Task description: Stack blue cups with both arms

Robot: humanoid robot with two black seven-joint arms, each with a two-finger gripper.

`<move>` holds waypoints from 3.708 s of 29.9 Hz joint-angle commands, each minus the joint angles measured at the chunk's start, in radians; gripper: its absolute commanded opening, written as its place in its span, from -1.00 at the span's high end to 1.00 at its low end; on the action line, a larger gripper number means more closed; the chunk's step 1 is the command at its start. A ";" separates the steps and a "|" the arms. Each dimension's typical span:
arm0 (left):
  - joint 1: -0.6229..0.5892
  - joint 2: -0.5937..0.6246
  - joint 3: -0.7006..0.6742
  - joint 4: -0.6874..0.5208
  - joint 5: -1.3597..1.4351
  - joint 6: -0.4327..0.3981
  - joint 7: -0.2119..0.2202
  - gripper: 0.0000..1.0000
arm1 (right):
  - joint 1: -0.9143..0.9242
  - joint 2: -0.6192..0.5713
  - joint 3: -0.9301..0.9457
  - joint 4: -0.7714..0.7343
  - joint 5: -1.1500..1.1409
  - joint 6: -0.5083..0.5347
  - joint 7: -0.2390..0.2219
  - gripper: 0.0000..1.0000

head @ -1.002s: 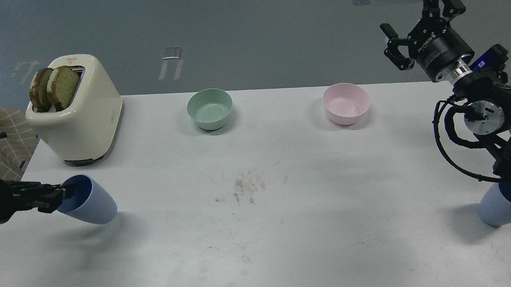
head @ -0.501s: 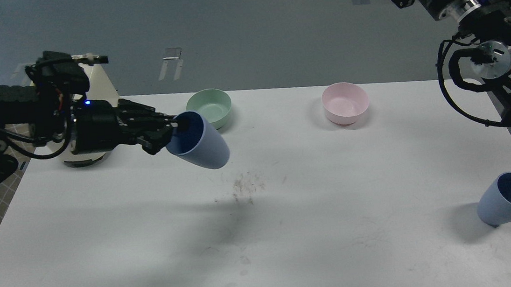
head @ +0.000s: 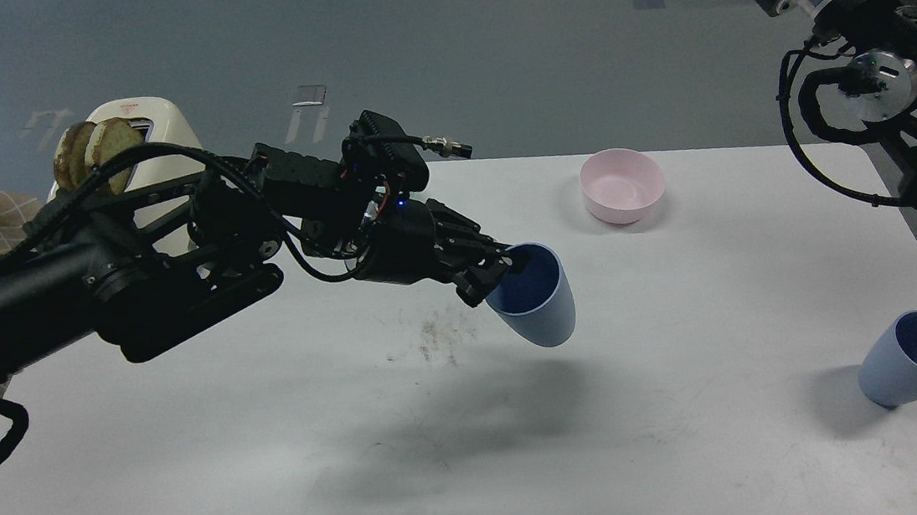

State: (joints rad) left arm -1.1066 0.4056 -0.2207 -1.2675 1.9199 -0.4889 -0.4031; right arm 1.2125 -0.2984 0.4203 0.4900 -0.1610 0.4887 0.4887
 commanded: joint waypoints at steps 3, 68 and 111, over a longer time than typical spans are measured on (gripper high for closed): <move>-0.027 -0.132 0.049 0.158 0.021 0.000 0.000 1.00 | -0.008 0.001 0.000 0.001 0.000 0.000 0.000 -1.00; -0.081 0.114 -0.146 0.349 -1.364 0.000 0.001 -0.94 | -0.044 -0.849 -0.386 0.728 -0.898 0.000 0.000 -1.00; -0.005 0.099 -0.146 0.324 -1.371 0.000 0.000 -0.94 | -0.301 -0.941 -0.462 0.716 -1.394 -0.067 0.000 -0.81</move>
State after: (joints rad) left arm -1.1124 0.5047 -0.3661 -0.9433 0.5490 -0.4887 -0.4033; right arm 0.9346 -1.2558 -0.0414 1.2229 -1.5560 0.4227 0.4887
